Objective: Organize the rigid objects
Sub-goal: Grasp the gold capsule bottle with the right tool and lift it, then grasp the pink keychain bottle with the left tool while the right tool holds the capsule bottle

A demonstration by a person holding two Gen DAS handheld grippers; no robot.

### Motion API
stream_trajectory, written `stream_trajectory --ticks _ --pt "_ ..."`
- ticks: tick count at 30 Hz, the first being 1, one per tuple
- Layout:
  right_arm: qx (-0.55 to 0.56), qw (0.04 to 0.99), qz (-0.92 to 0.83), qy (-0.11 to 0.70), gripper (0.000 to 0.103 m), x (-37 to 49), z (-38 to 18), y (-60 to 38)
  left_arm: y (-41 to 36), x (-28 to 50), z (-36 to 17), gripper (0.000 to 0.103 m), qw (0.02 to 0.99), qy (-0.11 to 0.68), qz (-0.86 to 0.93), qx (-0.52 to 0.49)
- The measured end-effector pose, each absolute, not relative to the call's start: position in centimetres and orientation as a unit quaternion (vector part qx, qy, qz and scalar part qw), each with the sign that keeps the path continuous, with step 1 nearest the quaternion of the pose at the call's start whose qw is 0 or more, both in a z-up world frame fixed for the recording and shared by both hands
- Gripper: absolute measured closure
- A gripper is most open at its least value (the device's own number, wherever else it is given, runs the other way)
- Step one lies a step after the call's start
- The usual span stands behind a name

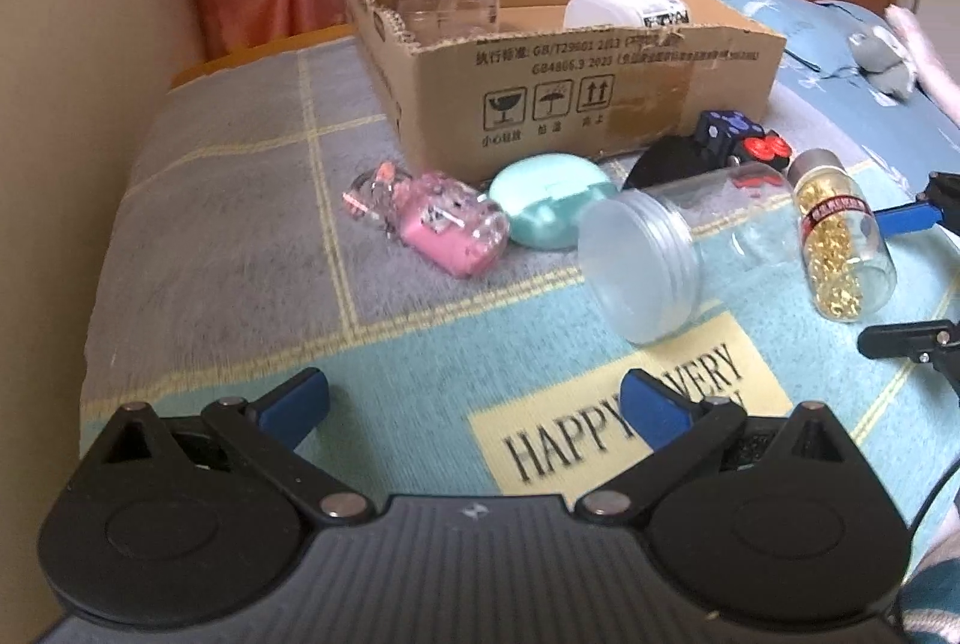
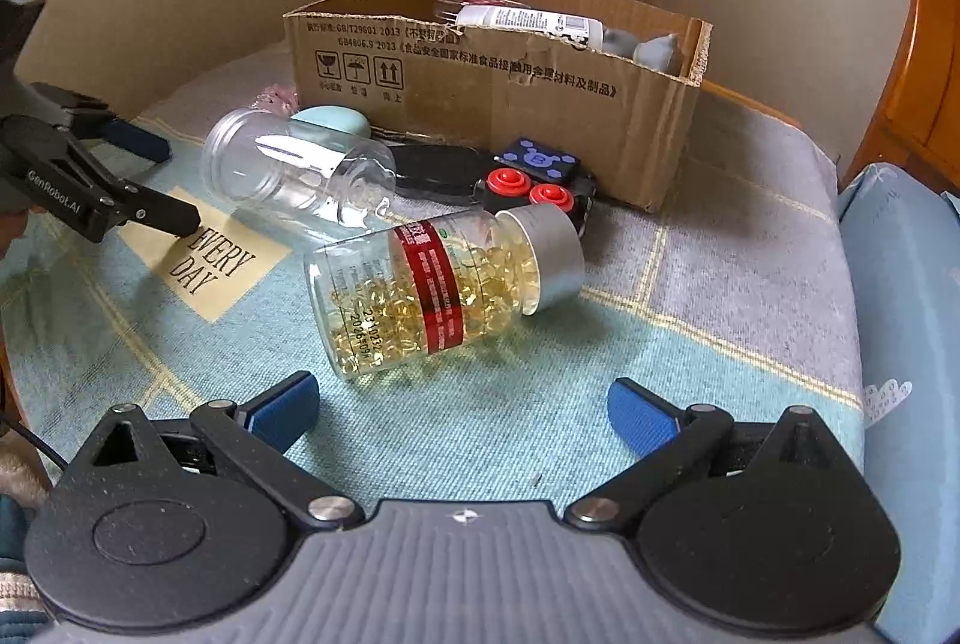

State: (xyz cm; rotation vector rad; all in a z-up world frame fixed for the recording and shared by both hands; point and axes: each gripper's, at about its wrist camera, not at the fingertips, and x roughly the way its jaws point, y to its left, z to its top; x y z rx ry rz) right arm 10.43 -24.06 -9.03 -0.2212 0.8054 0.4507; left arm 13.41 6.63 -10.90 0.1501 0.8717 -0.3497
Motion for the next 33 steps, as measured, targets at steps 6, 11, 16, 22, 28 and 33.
stream_trajectory --ticks 6,11,16,22,28,33 --pt "-0.105 0.893 0.222 0.377 0.0 10.3 -9.1 -24.1 7.3 15.6 -10.9 0.0 0.89 0.411 -0.179 0.08" --pt "-0.105 0.894 0.222 0.374 0.0 10.2 -9.1 -24.2 7.3 16.3 -10.4 0.015 0.896 0.387 -0.192 0.101" --pt "-0.105 0.894 0.223 0.375 0.0 10.1 -9.0 -24.2 7.0 17.4 -9.9 0.027 0.896 0.378 -0.201 0.116" --pt "-0.105 0.894 0.223 0.375 0.0 10.1 -9.0 -24.2 6.3 18.4 -9.7 0.034 0.892 0.369 -0.22 0.142" --pt "-0.105 0.894 0.223 0.375 0.0 10.1 -9.0 -24.2 5.9 18.6 -9.7 0.041 0.882 0.363 -0.244 0.176" --pt "-0.105 0.894 0.223 0.375 0.0 10.1 -9.0 -24.3 6.1 18.7 -9.5 0.049 0.877 0.361 -0.26 0.181"
